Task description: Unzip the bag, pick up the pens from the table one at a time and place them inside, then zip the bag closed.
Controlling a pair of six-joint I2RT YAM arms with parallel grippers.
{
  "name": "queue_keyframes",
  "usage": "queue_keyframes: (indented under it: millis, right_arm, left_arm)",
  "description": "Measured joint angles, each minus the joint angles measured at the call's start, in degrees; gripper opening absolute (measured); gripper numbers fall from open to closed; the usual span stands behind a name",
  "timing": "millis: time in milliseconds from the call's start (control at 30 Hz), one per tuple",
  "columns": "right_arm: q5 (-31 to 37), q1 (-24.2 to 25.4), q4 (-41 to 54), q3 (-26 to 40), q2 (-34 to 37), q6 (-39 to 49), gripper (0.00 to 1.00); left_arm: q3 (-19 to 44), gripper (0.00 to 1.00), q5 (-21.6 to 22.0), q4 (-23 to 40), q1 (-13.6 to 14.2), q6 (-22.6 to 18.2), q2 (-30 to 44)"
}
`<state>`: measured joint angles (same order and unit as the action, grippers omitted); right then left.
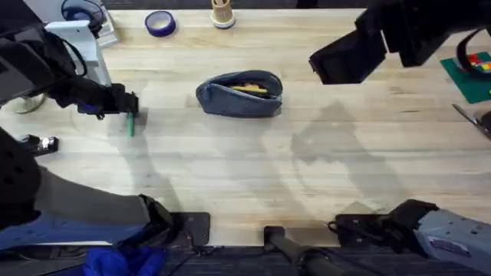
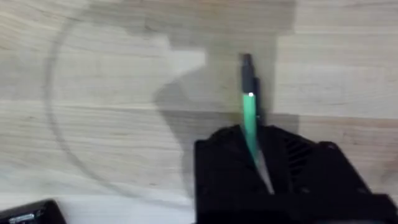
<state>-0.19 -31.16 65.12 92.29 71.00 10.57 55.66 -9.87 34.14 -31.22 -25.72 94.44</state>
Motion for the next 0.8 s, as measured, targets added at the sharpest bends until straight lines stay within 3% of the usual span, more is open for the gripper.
queue_keyframes:
  millis: [133, 800]
  right_arm:
    - [0.0, 0.0, 0.0, 0.0, 0.0, -0.02, 0.997]
    - [0.0, 0.02, 0.02, 0.0, 0.0, -0.02, 0.997]
  left_arm:
    - [0.15, 0.048, 0.03, -0.25, 0.07, 0.05, 0.0]
    - [0.22, 0.042, -0.24, -0.6, 0.04, 0.07, 0.02]
